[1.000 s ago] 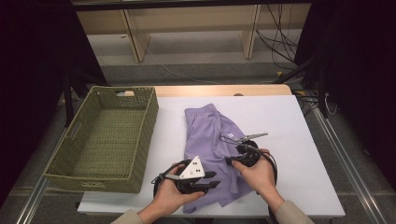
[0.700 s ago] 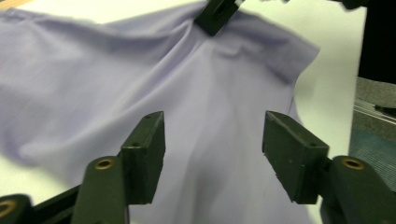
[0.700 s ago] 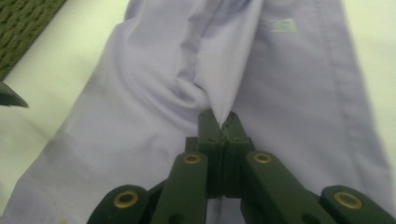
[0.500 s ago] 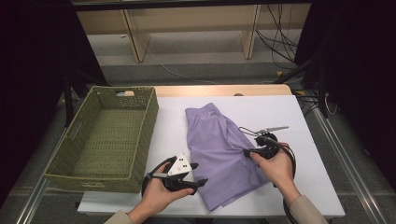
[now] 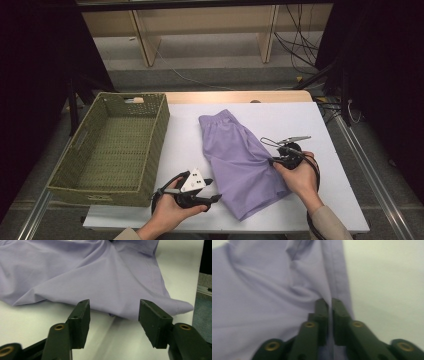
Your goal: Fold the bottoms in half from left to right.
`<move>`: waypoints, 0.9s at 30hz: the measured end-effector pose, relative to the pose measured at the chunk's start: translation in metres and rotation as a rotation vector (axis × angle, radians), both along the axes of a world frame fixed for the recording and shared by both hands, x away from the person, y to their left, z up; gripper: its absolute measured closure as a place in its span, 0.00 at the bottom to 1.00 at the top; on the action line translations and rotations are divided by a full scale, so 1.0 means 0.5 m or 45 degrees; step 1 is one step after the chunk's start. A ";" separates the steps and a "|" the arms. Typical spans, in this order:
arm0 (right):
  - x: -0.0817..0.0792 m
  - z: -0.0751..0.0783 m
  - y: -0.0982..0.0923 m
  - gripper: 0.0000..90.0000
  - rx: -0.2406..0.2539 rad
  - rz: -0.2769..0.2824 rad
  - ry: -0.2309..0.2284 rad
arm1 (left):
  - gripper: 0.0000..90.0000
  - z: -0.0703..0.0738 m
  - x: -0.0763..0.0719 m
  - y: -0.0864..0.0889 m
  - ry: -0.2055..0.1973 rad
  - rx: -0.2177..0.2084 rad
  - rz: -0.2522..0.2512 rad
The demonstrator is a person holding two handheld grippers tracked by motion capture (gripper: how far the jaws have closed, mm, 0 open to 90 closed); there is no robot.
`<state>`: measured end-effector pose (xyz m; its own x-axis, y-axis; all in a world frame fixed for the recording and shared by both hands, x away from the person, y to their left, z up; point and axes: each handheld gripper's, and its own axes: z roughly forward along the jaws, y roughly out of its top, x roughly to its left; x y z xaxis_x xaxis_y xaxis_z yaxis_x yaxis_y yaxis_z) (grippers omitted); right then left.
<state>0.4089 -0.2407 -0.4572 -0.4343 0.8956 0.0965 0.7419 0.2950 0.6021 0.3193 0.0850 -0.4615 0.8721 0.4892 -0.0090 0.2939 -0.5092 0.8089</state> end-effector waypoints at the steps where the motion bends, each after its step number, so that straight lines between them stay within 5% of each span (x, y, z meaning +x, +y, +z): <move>1: -0.001 0.001 -0.002 0.81 -0.005 -0.002 -0.006 | 0.50 -0.002 -0.002 -0.002 0.003 0.002 -0.009; 5: -0.019 0.023 -0.009 0.73 -0.014 -0.002 -0.046 | 0.55 -0.006 -0.006 -0.008 -0.007 0.020 -0.033; 15: -0.077 0.005 -0.032 0.74 -0.109 0.048 0.112 | 0.59 -0.005 -0.007 -0.009 -0.018 0.024 -0.043; 21: -0.087 -0.006 -0.033 0.95 -0.125 0.065 0.180 | 0.59 -0.007 -0.006 -0.011 -0.019 0.028 -0.047; 27: -0.090 0.024 -0.032 1.00 -0.124 0.077 0.121 | 0.62 -0.008 -0.008 -0.020 -0.023 0.021 -0.064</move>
<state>0.3638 -0.2567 -0.4450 -0.4807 0.8752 0.0540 0.7735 0.3942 0.4963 0.3156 0.0751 -0.4653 0.8957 0.4444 0.0145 0.2532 -0.5365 0.8050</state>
